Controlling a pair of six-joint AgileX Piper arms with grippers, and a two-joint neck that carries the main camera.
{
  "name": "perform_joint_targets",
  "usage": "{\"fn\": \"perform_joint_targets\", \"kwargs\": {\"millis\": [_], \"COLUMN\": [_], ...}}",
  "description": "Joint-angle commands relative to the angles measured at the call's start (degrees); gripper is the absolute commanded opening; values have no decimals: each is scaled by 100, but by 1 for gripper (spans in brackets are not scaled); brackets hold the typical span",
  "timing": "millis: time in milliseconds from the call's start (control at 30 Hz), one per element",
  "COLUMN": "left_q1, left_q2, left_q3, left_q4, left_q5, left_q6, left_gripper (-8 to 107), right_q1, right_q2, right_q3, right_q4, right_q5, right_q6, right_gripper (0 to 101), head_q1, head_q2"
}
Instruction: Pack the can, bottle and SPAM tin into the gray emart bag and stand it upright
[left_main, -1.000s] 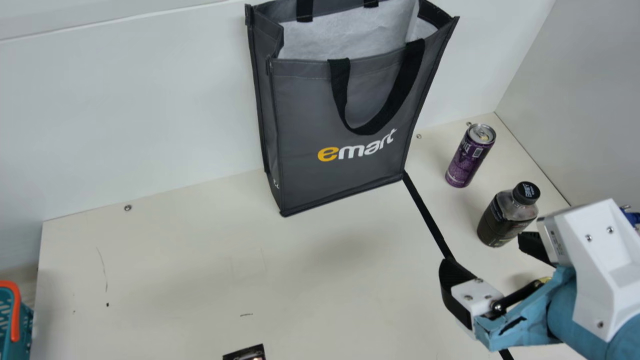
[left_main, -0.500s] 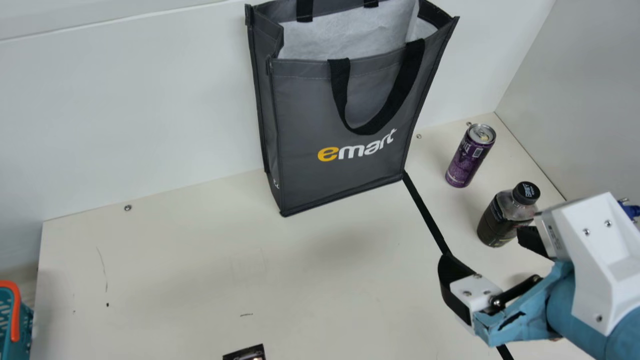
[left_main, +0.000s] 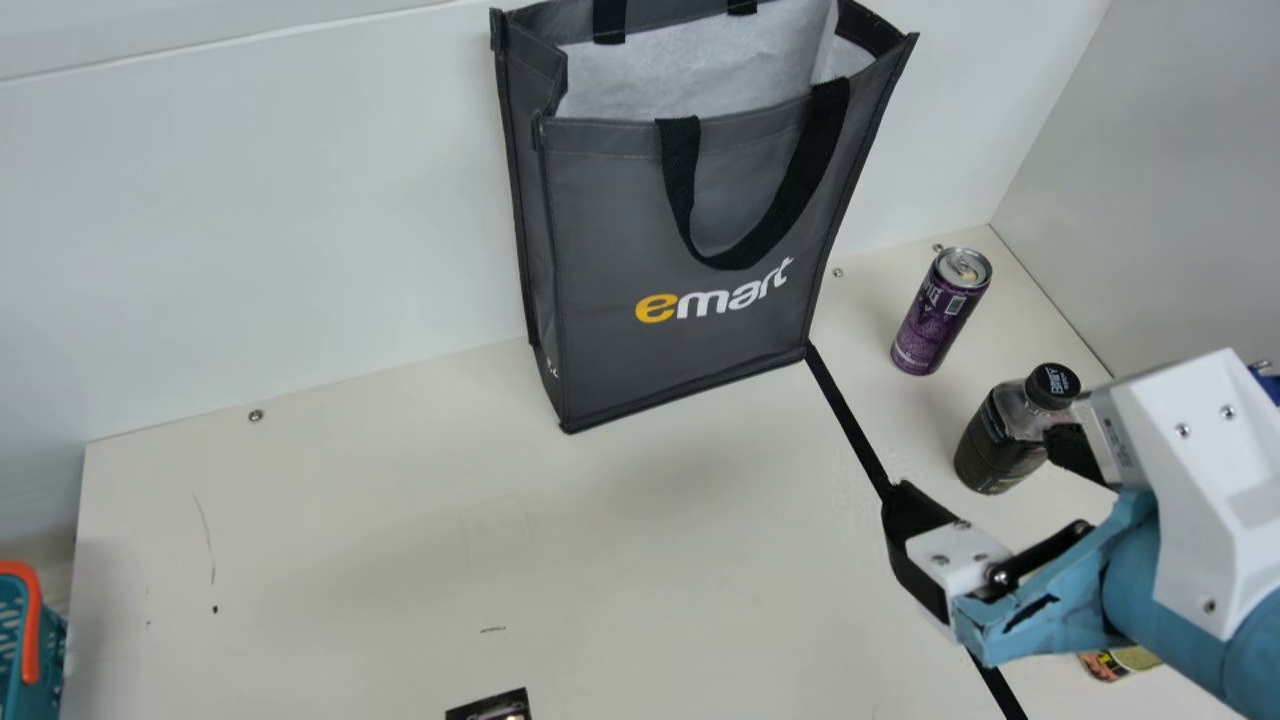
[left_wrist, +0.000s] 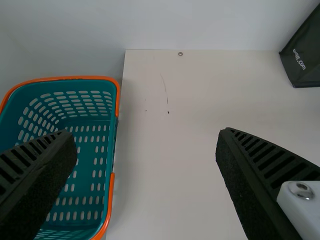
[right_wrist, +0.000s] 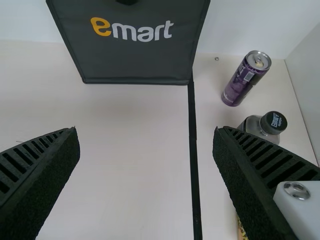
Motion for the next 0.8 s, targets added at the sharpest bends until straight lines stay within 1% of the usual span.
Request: {"fn": "perform_joint_targets", "kwargs": {"millis": [0, 400, 767], "left_q1": [0, 0, 0], "left_q2": [0, 0, 0], "left_q3": [0, 0, 0], "left_q4": [0, 0, 0], "left_q5": [0, 0, 0], "left_q6": [0, 0, 0], "left_gripper": [90, 90, 90], "right_q1": [-12, -162, -501], "right_q2": [35, 408, 866], "right_q3": [-65, -616, -1208], "right_q4": [38, 103, 412], "right_q5": [-9, -9, -9], "right_q6": [-55, -574, -1224], "right_gripper": [95, 95, 95], "head_q1": [-130, -130, -130], "head_q2": [-5, -5, -5]}}
